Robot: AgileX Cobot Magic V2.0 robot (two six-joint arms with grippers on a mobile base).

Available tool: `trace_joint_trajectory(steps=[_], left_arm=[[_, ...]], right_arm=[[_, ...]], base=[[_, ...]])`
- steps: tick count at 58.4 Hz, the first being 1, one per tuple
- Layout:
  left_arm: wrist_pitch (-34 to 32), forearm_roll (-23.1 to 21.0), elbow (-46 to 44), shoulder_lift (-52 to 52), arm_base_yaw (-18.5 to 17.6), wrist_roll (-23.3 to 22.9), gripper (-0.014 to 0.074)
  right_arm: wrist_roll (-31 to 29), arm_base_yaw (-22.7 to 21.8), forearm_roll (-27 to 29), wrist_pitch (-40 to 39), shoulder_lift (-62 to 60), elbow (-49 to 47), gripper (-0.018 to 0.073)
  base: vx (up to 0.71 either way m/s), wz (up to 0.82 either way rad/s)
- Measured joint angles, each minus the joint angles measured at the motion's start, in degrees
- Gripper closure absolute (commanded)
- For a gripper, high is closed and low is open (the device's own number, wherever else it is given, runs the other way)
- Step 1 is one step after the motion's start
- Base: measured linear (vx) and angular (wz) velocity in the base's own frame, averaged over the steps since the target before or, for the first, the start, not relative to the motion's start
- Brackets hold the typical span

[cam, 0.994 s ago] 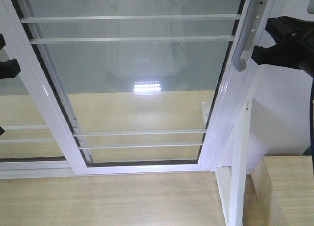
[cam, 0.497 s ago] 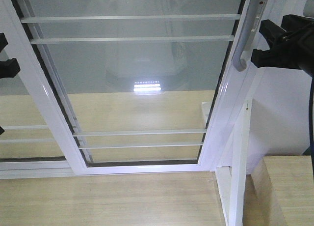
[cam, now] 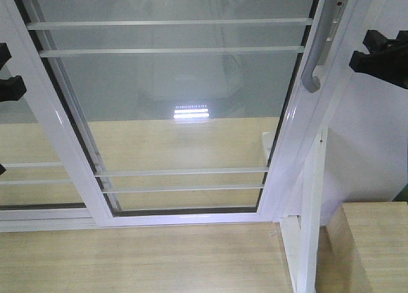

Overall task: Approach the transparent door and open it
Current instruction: 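Raise the right gripper and close it around the silver door handle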

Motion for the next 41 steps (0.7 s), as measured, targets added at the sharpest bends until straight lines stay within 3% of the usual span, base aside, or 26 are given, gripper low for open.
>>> trace_joint_trajectory(steps=[24,41], left_arm=[[0.0,0.0,0.0,0.0,0.0,0.0,0.0289],[0.05,0.0,0.0,0.0,0.0,0.0,0.0289]], right_arm=[[2.03,-0.06,-0.41,-22.04,17.71,-1.76,0.0174],[4.95,-0.06,-9.2,-24.2,27.69,-9.37,0.0174]], base=[[0.0,0.0],[0.0,0.0]])
